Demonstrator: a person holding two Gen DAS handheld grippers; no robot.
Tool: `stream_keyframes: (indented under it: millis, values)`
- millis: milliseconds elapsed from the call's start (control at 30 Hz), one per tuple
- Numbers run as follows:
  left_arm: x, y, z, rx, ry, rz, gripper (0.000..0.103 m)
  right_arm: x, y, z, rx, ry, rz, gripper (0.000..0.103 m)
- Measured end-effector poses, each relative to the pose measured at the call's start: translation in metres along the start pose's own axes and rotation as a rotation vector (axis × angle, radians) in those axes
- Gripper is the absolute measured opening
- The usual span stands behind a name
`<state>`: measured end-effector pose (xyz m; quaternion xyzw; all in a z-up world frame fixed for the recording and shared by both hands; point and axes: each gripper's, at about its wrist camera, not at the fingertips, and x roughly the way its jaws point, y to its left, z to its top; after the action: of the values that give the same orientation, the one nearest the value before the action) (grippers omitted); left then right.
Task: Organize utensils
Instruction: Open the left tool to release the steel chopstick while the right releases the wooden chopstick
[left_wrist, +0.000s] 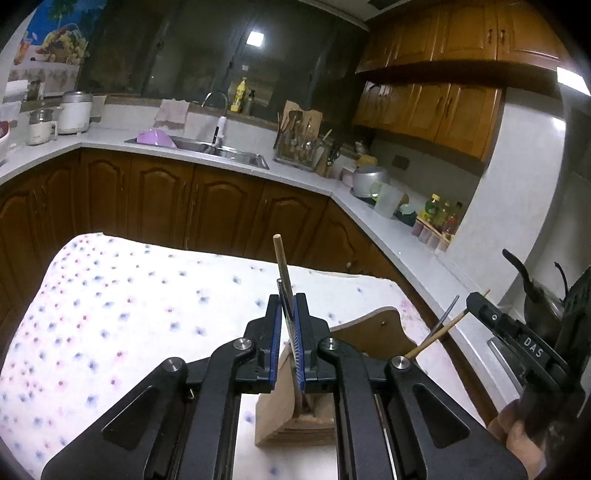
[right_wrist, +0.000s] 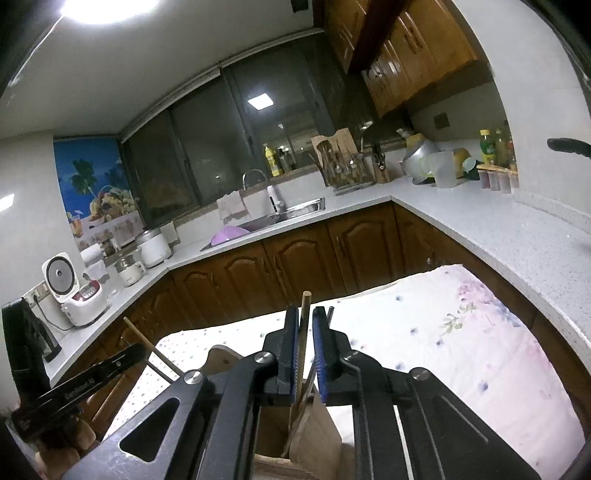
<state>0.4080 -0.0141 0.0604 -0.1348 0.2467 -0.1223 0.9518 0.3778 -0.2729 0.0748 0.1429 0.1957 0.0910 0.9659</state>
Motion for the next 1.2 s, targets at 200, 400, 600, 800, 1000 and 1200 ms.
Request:
stream_keyframes:
  millis: [200, 400, 600, 800, 1000, 1200]
  values:
    - [-0.008, 0.002, 0.001, 0.009, 0.002, 0.023, 0.034, -0.009, -0.003, 0.000, 0.021, -0.016, -0.005, 0.054]
    - [-0.026, 0.006, -0.003, 0.014, -0.006, 0.045, 0.065, -0.022, -0.006, 0.002, 0.045, -0.026, 0.006, 0.072]
    - [-0.048, 0.016, -0.020, 0.001, 0.018, 0.069, 0.089, -0.046, -0.007, -0.005, 0.049, -0.028, 0.034, 0.095]
    - [-0.079, 0.025, -0.046, -0.021, 0.065, 0.064, 0.089, -0.073, -0.001, -0.021, 0.029, 0.016, 0.061, 0.097]
    - [-0.109, 0.024, -0.069, -0.039, 0.103, 0.059, 0.089, -0.109, 0.005, -0.043, 0.008, 0.046, 0.075, 0.098]
    - [-0.132, 0.025, -0.089, -0.056, 0.129, 0.055, 0.090, -0.139, 0.005, -0.065, -0.010, 0.071, 0.066, 0.098]
